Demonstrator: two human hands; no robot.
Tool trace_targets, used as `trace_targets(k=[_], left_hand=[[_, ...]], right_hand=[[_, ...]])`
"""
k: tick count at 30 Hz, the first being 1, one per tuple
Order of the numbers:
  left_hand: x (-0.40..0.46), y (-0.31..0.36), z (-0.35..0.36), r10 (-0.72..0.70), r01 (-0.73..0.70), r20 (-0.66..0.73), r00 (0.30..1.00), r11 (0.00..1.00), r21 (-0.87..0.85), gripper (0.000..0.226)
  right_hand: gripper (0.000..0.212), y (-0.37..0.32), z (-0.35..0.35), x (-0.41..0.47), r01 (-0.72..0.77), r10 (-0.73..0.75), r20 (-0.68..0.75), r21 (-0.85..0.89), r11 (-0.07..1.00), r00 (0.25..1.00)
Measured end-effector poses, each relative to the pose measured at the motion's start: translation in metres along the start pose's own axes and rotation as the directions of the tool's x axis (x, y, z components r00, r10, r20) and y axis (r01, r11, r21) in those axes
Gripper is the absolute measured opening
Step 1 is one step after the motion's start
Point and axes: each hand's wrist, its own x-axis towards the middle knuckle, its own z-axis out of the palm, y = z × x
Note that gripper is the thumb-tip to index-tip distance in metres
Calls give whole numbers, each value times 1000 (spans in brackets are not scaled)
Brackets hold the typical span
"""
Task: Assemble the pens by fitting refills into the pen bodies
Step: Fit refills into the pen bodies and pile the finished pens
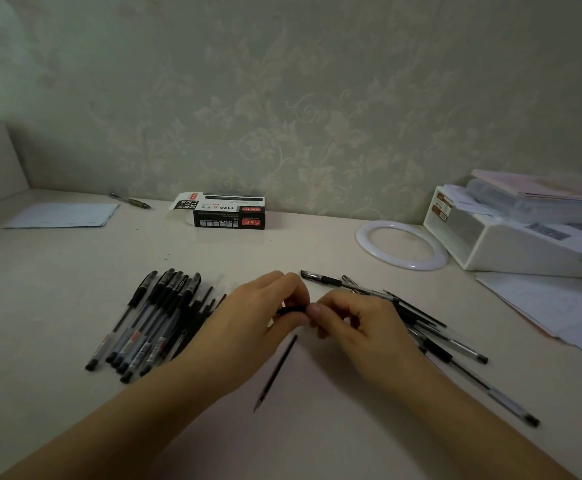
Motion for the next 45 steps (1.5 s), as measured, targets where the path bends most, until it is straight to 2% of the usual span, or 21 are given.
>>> trace_targets(k=[7, 11, 16, 21, 30, 37, 45], left_hand=[[2, -3, -3, -41, 49, 106, 993, 996, -77, 12], [1, -3, -4, -59, 68, 93, 994, 994, -89, 27], [0, -3, -5, 1, 0, 44, 999, 1000, -12, 11], [0, -6, -4, -22, 21, 94, 995, 1000, 19, 19], [-1, -7, -1, -30, 26, 107, 994, 999, 33, 18], [-3, -7, 3, -15, 9, 108, 994, 998, 56, 16], [-3, -6, 2, -19, 18, 116, 993, 1000, 7, 10]], right_hand=[[26, 4, -6, 2, -1, -2, 31, 94, 996, 1000], [22, 3, -8, 4, -11, 7, 28, 124, 992, 1000], [21, 4, -8, 2, -11, 7, 30, 129, 992, 1000], [10, 3, -10, 3, -26, 23, 20, 173, 985, 1000], [31, 4, -6, 3, -81, 75, 34, 234, 969, 997], [5, 4, -8, 4, -84, 75, 45, 249, 965, 996], [15, -2, -12, 3, -120, 122, 20, 356, 927, 992]])
